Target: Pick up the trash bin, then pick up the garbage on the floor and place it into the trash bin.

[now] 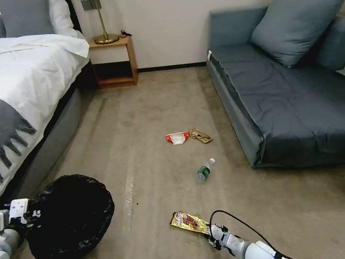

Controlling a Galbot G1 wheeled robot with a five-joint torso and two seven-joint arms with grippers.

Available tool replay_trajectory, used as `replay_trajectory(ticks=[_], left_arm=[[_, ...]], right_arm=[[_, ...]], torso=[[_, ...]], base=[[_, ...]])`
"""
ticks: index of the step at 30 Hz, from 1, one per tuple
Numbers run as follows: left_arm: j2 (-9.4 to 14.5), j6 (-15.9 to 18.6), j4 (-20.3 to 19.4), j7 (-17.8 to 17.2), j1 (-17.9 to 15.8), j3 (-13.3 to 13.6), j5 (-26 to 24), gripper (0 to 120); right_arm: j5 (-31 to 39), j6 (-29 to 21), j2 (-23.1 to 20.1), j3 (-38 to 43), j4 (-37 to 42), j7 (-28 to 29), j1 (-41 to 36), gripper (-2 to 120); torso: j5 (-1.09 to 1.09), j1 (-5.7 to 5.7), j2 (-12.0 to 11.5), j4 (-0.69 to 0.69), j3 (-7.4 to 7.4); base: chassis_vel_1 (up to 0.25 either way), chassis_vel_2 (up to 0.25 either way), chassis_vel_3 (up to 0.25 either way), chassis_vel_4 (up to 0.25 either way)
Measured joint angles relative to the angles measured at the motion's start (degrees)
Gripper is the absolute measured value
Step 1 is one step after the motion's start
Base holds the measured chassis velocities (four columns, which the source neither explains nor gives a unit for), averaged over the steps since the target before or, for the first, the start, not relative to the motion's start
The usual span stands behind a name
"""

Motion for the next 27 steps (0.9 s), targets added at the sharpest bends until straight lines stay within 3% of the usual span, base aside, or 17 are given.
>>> replay_trajectory(ticks=[4, 13, 16, 19, 20, 23, 25, 27], left_arm=[[-0.10, 0.00, -0.09, 0.08, 0.13, 0.00, -0.38, 3], [-0.11, 0.00, -0.46, 0.10, 0.11, -0.11, -0.83, 3], [-0.37, 0.00, -0.53, 0.10, 0.09, -0.13, -1.15, 3], [-0.78, 0.00, -0.55, 0.03, 0.10, -0.11, -1.52, 3], [-0.78, 0.00, -0.55, 0.03, 0.10, -0.11, -1.52, 3], [-1.09, 0.01, -0.69, -0.33, -0.05, 0.26, -2.05, 3], [-1.20, 0.00, -0.73, -0.44, -0.13, 0.43, -2.15, 3], [-1.49, 0.00, -1.27, -0.57, -0.03, 0.74, -2.24, 3]], right_arm=[[-0.07, 0.10, 0.15, 0.18, -0.14, 0.11, -0.31, 1], [1.11, 0.30, 0.67, 1.87, 0.71, 0.61, -1.04, 0], [5.84, -0.42, 0.55, 3.89, 5.67, 1.33, -2.18, 0], [16.46, -2.90, -0.36, 6.55, 16.52, 2.51, -3.26, 0], [16.46, -2.90, -0.36, 6.55, 16.52, 2.51, -3.26, 0], [28.27, -5.27, -0.77, 6.56, 27.07, 4.17, -2.83, 0], [30.90, -5.41, -0.71, 6.03, 29.45, 4.38, -2.39, 0], [39.73, -2.53, 0.23, 2.49, 34.31, 4.69, -0.16, 0]], torso=[[0.00, 0.00, 0.00, 0.00, 0.00], [0.00, 0.00, 0.00, 0.00, 0.00], [0.00, 0.00, 0.00, -0.01, 0.00], [-0.02, 0.00, 0.00, 0.01, 0.00], [-0.02, 0.00, 0.00, 0.01, 0.00], [-0.02, 0.00, 0.00, 0.00, 0.00], [-0.02, 0.00, 0.00, 0.00, 0.00], [-0.02, 0.00, 0.00, -0.01, 0.00]], base=[[0.000, 0.000, 0.000, 0.000], [0.000, 0.000, 0.000, 0.000], [0.000, 0.000, 0.000, 0.000], [0.000, 0.000, 0.000, 0.000], [0.000, 0.000, 0.000, 0.000], [0.000, 0.000, 0.000, 0.000], [0.000, 0.000, 0.000, 0.000], [0.000, 0.000, 0.000, 0.000]])
